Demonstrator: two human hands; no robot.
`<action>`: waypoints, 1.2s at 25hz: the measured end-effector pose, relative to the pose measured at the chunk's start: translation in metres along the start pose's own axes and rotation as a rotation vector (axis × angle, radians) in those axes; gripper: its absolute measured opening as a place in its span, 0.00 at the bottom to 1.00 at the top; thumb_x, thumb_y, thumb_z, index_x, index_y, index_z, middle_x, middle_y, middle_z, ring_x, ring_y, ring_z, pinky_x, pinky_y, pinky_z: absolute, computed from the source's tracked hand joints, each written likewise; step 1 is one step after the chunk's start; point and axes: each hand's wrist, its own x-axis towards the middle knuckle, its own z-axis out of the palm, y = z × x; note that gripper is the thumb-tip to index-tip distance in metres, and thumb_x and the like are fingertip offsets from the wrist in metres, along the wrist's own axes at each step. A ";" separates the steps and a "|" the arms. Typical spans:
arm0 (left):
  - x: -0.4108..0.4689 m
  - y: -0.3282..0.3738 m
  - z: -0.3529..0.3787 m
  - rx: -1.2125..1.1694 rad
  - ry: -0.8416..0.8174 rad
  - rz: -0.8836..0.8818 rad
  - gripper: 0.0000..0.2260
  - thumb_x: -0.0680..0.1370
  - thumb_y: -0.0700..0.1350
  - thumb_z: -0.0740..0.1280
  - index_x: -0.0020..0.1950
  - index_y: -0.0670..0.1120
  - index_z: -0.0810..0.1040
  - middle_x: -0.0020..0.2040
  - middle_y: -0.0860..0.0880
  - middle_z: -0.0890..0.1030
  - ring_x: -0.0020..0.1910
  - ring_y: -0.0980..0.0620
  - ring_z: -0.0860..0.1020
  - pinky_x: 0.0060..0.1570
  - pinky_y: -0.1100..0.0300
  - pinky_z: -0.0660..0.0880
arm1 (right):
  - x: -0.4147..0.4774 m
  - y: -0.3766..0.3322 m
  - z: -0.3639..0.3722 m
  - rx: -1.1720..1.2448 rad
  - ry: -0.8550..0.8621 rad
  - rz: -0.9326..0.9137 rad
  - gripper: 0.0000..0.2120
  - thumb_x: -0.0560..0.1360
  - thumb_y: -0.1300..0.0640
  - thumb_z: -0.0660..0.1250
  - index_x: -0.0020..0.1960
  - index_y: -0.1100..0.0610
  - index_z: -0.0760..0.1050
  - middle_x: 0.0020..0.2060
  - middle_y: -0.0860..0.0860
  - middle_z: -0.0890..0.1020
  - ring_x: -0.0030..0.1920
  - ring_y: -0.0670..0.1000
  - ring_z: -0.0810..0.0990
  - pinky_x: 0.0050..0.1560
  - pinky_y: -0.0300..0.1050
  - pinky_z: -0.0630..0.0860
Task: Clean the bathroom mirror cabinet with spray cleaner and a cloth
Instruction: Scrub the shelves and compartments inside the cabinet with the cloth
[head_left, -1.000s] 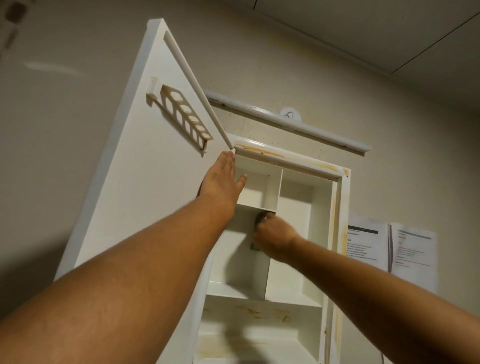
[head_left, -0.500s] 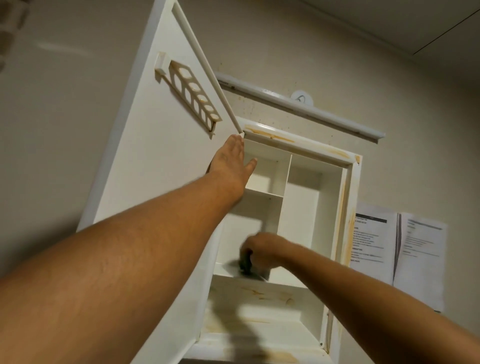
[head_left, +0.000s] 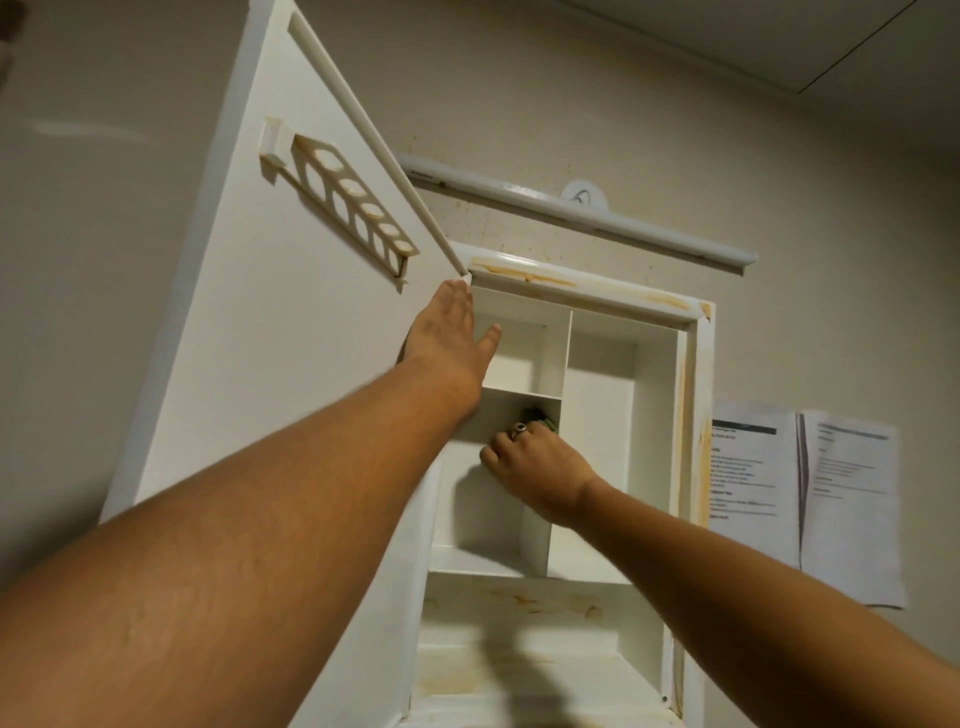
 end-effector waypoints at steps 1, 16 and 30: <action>0.000 -0.001 0.000 -0.004 -0.001 -0.003 0.49 0.79 0.56 0.68 0.83 0.47 0.34 0.81 0.31 0.39 0.81 0.33 0.38 0.79 0.40 0.36 | 0.006 -0.010 0.003 0.050 -0.063 0.123 0.11 0.68 0.61 0.74 0.49 0.56 0.78 0.40 0.54 0.80 0.37 0.56 0.80 0.37 0.47 0.71; 0.004 -0.001 0.003 0.003 0.010 0.000 0.49 0.79 0.54 0.69 0.83 0.48 0.34 0.81 0.32 0.38 0.81 0.34 0.37 0.79 0.40 0.36 | 0.043 -0.072 0.025 0.922 0.181 0.332 0.12 0.75 0.55 0.67 0.58 0.51 0.77 0.54 0.51 0.78 0.48 0.56 0.80 0.42 0.53 0.80; 0.010 -0.001 0.014 0.069 0.040 -0.031 0.57 0.73 0.59 0.75 0.83 0.49 0.33 0.82 0.32 0.39 0.81 0.34 0.37 0.80 0.40 0.40 | 0.018 -0.075 0.003 1.231 -0.164 0.517 0.13 0.72 0.61 0.66 0.57 0.56 0.75 0.53 0.56 0.80 0.51 0.58 0.80 0.52 0.54 0.80</action>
